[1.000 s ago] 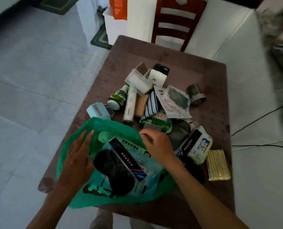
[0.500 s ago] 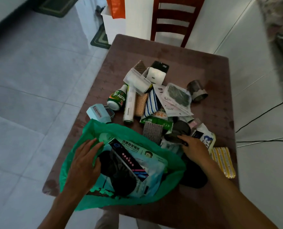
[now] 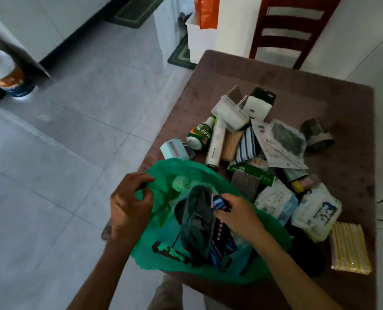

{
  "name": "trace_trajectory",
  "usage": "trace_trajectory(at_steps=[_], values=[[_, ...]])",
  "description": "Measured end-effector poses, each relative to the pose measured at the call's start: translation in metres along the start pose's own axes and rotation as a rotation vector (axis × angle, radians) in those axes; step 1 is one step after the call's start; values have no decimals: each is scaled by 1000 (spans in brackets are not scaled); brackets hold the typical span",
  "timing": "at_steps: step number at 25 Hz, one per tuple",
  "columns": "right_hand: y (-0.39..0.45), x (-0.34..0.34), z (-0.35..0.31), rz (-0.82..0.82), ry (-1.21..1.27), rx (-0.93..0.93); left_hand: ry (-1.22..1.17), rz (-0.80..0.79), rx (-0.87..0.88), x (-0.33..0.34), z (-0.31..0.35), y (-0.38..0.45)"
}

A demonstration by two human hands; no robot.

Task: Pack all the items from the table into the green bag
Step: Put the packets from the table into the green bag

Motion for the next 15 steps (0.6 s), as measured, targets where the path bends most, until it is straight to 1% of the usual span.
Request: trace_trajectory(at_steps=[1, 2, 3, 4, 5, 6, 7, 8, 9, 10, 11, 12, 13, 14, 15], values=[[5, 5, 10, 12, -177, -31, -59, 30, -106, -8, -7, 4], [9, 9, 18, 27, -315, -79, -158, 65, -284, -14, -19, 7], [11, 16, 21, -5, -457, -161, -285, 99, -481, -18, -31, 8], [11, 26, 21, -65, -591, -274, -404, 126, -638, -19, -41, 8], [10, 34, 19, -121, -700, -375, -453, 133, -720, -19, -46, 8], [8, 40, 14, -127, -738, -456, -409, 120, -728, -20, -47, 10], [7, 40, 7, -77, -717, -510, -316, 90, -677, -21, -45, 11], [5, 32, 0, 26, -647, -544, -209, 52, -570, -19, -41, 11], [0, 19, -1, 150, -571, -556, -104, 10, -423, -13, -30, 9], [-9, 3, 3, 279, -513, -523, -4, -31, -247, -3, -21, 6], [-19, -17, 17, 397, -500, -430, 83, -75, -94, 11, -14, 1], [-35, -37, 44, 491, -520, -271, 143, -132, 2, 30, -8, -7], [-53, -54, 78, 531, -534, -59, 179, -191, 43, 49, -5, -16], [-73, -65, 112, 514, -537, 142, 203, -251, 53, 65, -2, -25], [-92, -69, 140, 475, -479, 277, 234, -300, 52, 78, 3, -33]])
Point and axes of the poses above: each hand's wrist, its own y-axis towards the middle knuckle, its own x-axis out of the palm, z = x × y, the point moved 6 cm from there along y, towards the middle knuckle, and after that the axes turned 15 degrees about -x, right-handed, at the moved point
